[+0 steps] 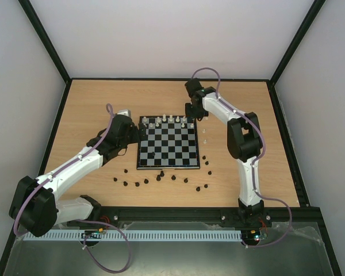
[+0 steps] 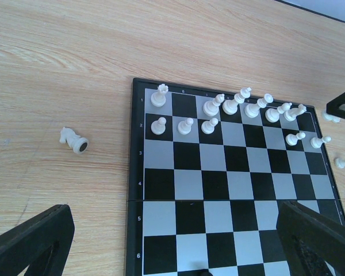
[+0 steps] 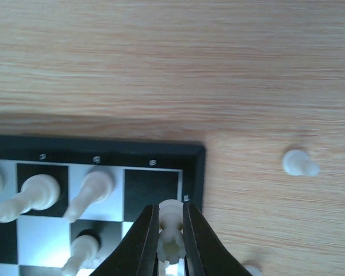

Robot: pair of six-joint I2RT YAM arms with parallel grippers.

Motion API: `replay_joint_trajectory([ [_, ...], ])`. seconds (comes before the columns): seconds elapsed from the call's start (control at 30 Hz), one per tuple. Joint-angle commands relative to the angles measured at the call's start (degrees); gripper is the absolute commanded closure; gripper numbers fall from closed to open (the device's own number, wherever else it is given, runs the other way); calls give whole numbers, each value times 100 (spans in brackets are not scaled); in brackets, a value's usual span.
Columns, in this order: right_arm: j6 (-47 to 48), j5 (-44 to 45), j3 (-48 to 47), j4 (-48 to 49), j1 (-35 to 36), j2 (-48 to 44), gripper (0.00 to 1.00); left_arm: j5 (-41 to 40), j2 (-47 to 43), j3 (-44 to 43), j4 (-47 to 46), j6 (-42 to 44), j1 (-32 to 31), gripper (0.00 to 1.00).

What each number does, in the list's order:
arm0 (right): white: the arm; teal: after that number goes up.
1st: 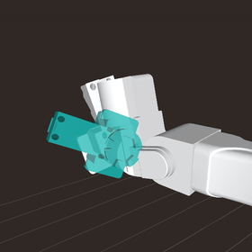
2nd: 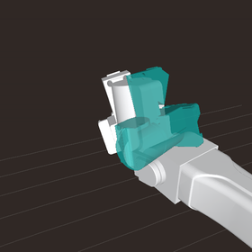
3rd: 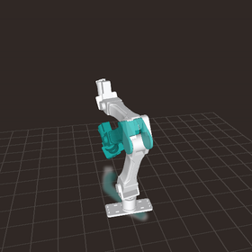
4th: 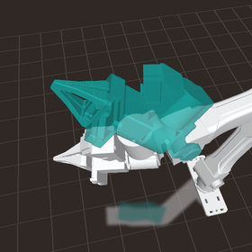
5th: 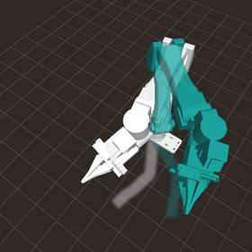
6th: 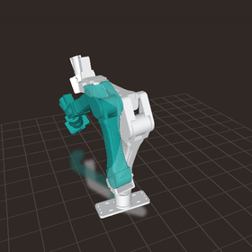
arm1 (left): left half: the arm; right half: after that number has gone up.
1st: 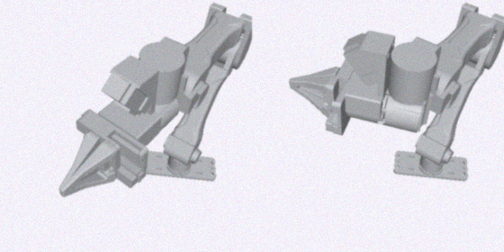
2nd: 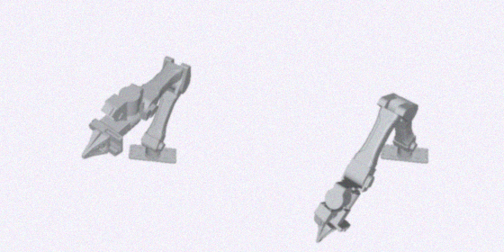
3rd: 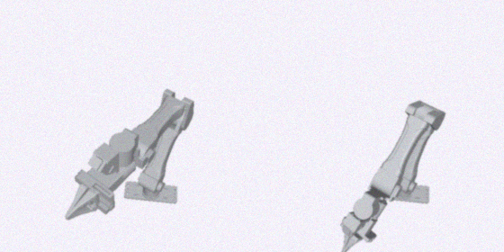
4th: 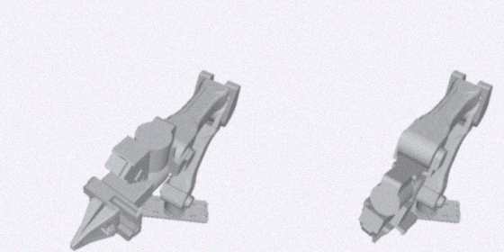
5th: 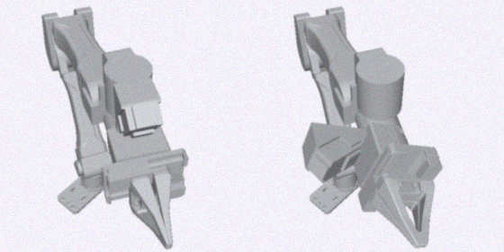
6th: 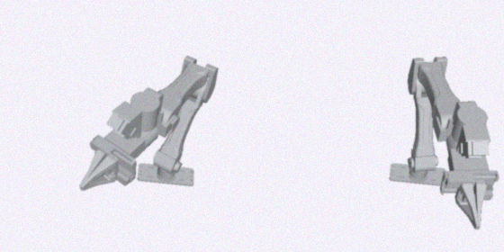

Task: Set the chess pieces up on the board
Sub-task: Pick up the chess piece at the center of the board, then place the chess piece on the chessboard.

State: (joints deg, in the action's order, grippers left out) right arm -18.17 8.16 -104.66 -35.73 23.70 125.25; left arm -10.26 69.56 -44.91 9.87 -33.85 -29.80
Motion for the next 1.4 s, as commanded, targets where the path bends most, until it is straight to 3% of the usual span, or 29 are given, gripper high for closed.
replay_joint_trajectory([
  [0.0,58,-78,25,-188,187,45,90,7,-96,99,-71,3,45,1],
  [0.7,50,372,-235,-367,293,443,88,-10,-82,105,-65,8,45,1],
  [0.87,60,352,-310,-347,293,486,80,-29,-75,92,-64,9,45,1],
  [1.17,27,414,-327,-316,285,348,75,-29,-81,95,-49,9,45,1],
  [1.37,-28,653,-118,-121,286,-241,55,-46,-101,73,-52,17,45,1],
])
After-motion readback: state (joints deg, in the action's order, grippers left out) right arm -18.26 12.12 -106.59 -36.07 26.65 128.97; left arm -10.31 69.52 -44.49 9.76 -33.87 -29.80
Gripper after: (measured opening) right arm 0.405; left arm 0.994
